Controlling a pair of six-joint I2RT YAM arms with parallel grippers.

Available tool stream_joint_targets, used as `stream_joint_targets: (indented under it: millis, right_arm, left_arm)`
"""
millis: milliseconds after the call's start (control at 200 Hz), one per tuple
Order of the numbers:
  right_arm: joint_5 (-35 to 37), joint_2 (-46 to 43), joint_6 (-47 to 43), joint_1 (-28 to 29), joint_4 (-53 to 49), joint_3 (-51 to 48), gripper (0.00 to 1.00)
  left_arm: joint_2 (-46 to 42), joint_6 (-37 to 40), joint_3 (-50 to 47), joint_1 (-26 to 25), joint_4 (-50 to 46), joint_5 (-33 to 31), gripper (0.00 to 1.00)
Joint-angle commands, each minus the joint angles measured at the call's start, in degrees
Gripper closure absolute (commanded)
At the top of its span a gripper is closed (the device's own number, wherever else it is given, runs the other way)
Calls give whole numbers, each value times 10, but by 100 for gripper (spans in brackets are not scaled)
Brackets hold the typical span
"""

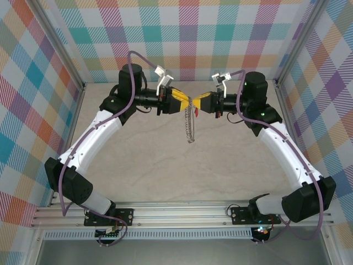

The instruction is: Put the keys on the keyring

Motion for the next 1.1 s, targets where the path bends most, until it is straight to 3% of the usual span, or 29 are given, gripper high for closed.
stream_joint_targets:
  millis: [0,395,620,905,1095]
  right_arm:
    - [-19,1,2,-1,27,-4,100]
    - [-14,-4,0,-1,27,-9,100]
    - [-10,-3,0,-1,28,-11,100]
    - [0,-3,-3,-1,27,-15,100]
    - [6,-3,-3,-2,26,-17,100]
  left_arm:
    - [6,-10,19,-8,32,9,68]
    - [18,-11,20,-21,31,7,69]
    - [17,-9,16,-21,30,9,82]
    - [9,7,8,-21,12,15,74]
    - [4,24,8,-20,-9,20,85]
